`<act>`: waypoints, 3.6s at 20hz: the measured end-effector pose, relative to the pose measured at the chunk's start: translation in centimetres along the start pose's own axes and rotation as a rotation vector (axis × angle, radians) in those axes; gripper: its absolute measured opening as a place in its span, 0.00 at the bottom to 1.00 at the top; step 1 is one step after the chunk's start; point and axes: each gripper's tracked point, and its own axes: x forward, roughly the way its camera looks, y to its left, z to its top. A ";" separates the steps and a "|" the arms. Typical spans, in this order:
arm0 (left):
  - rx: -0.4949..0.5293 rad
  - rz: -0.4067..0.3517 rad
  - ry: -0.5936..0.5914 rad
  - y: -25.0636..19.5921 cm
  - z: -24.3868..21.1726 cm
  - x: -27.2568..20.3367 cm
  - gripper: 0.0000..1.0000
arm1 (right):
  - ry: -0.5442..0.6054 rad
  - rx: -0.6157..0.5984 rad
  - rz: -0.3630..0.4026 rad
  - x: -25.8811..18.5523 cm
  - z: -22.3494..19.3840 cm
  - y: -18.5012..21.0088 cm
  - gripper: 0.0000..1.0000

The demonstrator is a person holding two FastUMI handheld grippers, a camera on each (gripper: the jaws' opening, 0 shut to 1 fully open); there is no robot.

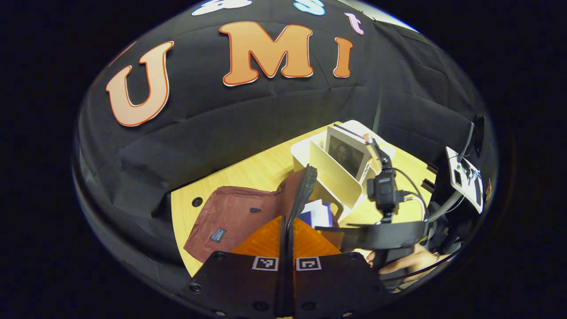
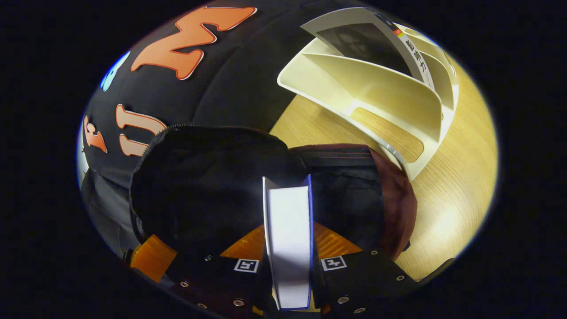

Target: Open the schoolbag, grab two books from the bookshelf and put them into the schoolbag.

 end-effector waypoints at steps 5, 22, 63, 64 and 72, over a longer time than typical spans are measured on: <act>-0.083 0.007 0.024 1.5 -1.1 0.2 0.01 | 0.074 -0.071 -0.182 -0.3 -1.8 -4.4 0.48; -0.106 0.008 0.032 1.2 -1.2 0.8 0.01 | -0.018 -0.386 -0.320 -17.7 7.2 -12.6 0.98; -0.133 0.113 0.059 3.4 -2.4 0.6 0.01 | 0.304 -0.609 -0.658 -7.0 26.6 -7.2 0.37; -0.133 0.112 0.057 3.4 -2.3 0.6 0.01 | 0.288 -0.613 -0.653 -7.6 27.2 -6.4 0.37; -0.135 0.098 0.042 3.3 -2.8 0.5 0.01 | 0.144 -0.691 -0.595 -15.4 29.7 1.4 0.36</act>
